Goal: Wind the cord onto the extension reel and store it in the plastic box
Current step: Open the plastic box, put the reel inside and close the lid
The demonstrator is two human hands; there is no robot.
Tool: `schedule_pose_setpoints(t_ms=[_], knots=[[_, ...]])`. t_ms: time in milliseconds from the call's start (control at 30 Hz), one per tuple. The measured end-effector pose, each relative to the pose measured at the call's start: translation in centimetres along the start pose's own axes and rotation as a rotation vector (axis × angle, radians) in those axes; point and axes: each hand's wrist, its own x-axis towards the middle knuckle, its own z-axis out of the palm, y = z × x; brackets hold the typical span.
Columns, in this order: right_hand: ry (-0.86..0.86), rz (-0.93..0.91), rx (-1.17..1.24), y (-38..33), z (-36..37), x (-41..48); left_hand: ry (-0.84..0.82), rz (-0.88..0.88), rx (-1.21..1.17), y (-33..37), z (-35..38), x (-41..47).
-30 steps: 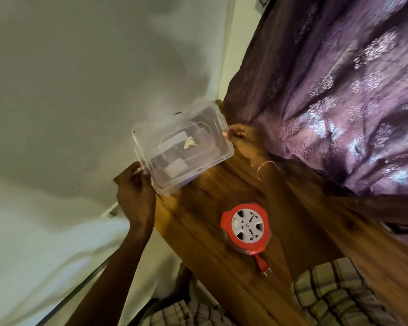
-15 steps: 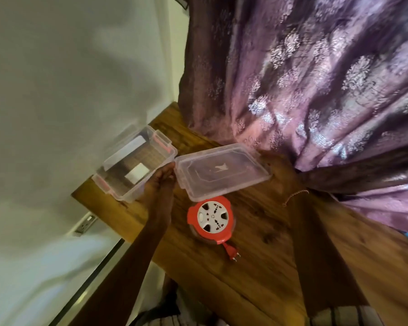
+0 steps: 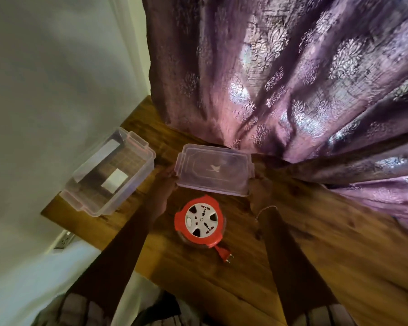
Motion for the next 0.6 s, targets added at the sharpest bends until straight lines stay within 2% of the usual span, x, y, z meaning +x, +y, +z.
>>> schedule_pose_setpoints(t_ms=[133,233,400,500,533,600], knots=[[-0.072,0.082,-0.194,1.2,0.9,0.1,0.002,-0.049,0.068,-0.7,0.1,1.7],[-0.147,0.021,-0.394,2.3,0.7,0.9,-0.004,-0.090,0.114,-1.3,-0.2,2.4],[-0.101,-0.080,-0.479,2.1,0.4,-0.5,-0.033,-0.045,0.260,-2.3,-0.2,2.7],[-0.069,-0.195,-0.643,2.7,0.1,-0.9,0.079,0.024,0.385,-4.0,-1.1,2.0],[-0.048,-0.204,-0.713,3.1,-0.1,-1.2,0.132,0.045,0.485,-4.8,-1.6,1.8],[-0.068,-0.141,-0.698,3.6,-0.3,-2.5,0.192,0.057,0.595,-6.5,-2.0,0.9]])
